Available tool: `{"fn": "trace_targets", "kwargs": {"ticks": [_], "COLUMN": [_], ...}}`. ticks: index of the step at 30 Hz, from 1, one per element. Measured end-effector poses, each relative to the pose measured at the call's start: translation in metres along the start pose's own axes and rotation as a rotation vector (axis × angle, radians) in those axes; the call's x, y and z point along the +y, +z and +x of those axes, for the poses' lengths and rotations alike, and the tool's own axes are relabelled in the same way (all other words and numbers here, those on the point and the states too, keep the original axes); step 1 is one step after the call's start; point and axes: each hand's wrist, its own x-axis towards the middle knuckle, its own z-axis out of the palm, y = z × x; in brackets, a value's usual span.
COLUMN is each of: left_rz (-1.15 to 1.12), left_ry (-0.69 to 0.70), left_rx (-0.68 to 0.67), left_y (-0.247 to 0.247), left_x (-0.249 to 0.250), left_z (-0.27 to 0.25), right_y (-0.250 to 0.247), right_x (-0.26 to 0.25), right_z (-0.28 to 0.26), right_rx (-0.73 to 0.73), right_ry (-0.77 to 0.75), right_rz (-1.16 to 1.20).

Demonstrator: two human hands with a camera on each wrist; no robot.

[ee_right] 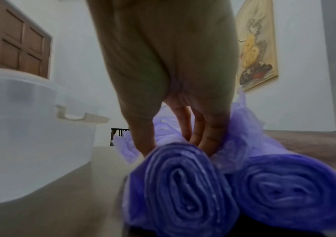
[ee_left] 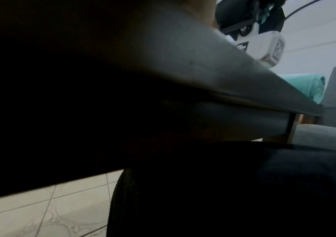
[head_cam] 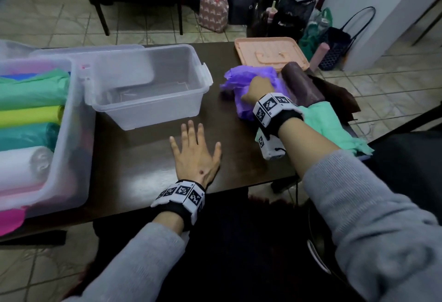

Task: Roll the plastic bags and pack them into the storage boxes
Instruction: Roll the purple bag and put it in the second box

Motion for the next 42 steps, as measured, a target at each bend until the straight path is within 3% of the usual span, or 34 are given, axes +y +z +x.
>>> {"fn": "trace_targets", "kwargs": {"ticks": [6, 15, 22, 27, 30, 36, 39, 42], "left_rz": [-0.003, -0.014, -0.373, -0.560, -0.554, -0.589, -0.558, -0.768], "left_ry": [-0.003, 0.031, -0.040, -0.177, -0.193, -0.270, -0.244, -0.243], "left_rx": [0.013, 0.042, 0.188, -0.100, -0.288, -0.562, -0.661, -0.687], "left_y": [0.002, 0.007, -0.016, -0.052, -0.062, -0.068, -0.068, -0.068], "left_x": [-0.001, -0.004, -0.014, -0.011, -0.005, 0.010, 0.019, 0.036], "left_z": [0.001, 0.001, 0.017, 0.053, 0.068, 0.077, 0.079, 0.082], "right_y": [0.013, 0.024, 0.034, 0.029, 0.033, 0.054, 0.053, 0.051], "right_x": [-0.007, -0.004, 0.010, 0.015, 0.011, 0.005, 0.009, 0.015], "right_z": [-0.013, -0.038, -0.060, -0.077, -0.088, -0.109, -0.114, -0.119], "right_rx": [-0.053, -0.224, -0.293, -0.278, -0.250, -0.279, -0.252, -0.200], "right_ry": [0.087, -0.004, -0.103, -0.175, -0.193, -0.235, -0.291, -0.376], "right_rz": [0.144, 0.046, -0.035, 0.022, 0.052, -0.135, -0.174, -0.233]}}
